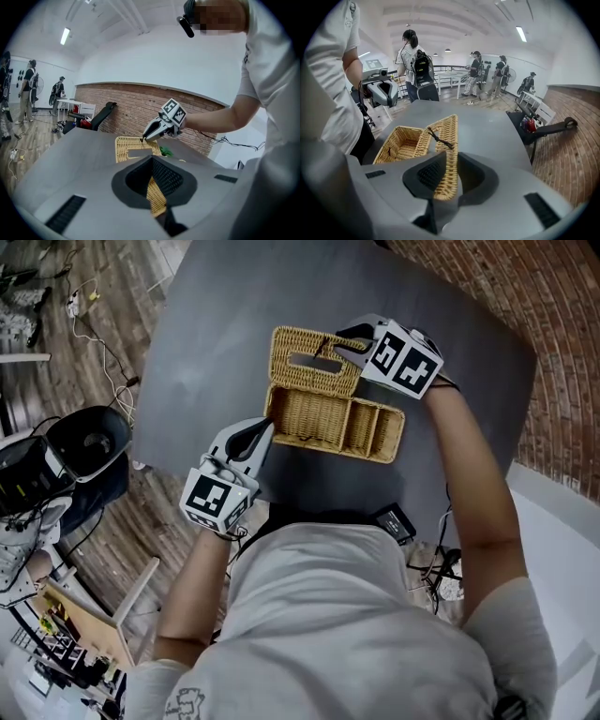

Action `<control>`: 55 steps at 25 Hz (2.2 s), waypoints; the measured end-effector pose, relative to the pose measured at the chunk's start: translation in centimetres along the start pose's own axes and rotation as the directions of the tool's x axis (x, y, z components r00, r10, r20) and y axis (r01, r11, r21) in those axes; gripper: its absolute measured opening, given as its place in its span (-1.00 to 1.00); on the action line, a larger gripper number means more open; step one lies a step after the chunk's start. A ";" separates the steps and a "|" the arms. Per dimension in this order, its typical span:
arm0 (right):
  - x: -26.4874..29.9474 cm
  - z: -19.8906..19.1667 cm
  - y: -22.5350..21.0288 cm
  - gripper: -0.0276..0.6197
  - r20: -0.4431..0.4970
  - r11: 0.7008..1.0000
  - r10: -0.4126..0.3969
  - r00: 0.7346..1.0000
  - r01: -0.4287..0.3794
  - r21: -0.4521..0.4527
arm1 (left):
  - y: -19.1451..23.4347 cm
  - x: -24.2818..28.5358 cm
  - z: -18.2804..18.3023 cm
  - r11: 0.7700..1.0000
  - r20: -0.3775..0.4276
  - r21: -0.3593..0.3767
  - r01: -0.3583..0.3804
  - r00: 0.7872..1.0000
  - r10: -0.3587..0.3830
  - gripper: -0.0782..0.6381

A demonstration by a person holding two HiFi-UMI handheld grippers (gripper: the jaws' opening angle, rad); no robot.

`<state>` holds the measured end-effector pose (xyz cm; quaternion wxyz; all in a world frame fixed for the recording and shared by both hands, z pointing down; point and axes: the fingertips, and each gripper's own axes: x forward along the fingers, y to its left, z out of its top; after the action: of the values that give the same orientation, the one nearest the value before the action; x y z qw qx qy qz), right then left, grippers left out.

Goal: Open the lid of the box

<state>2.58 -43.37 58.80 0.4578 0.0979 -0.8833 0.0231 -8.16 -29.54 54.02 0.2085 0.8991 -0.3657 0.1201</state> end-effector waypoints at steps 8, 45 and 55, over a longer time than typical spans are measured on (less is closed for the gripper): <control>-0.8 0.5 0.3 -0.61 0.004 0.999 -0.047 0.999 0.047 0.005 | -0.3 -1.1 0.6 1.000 0.020 0.006 -0.007 1.000 0.007 -0.75; -10.7 6.6 24.4 -0.55 0.265 0.895 -0.416 0.870 0.340 0.287 | -7.6 -18.5 3.3 0.979 0.149 0.193 0.065 0.984 -0.095 -0.75; -12.4 7.8 30.5 -0.63 0.301 0.857 -0.488 0.819 0.385 0.342 | -9.7 -22.5 2.5 0.967 0.184 0.232 0.103 0.972 -0.147 -0.75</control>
<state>-2.67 -12.67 45.66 0.2548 0.3626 -0.8963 0.0153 -16.96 -10.79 40.70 0.0766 0.9455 -0.3114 0.0557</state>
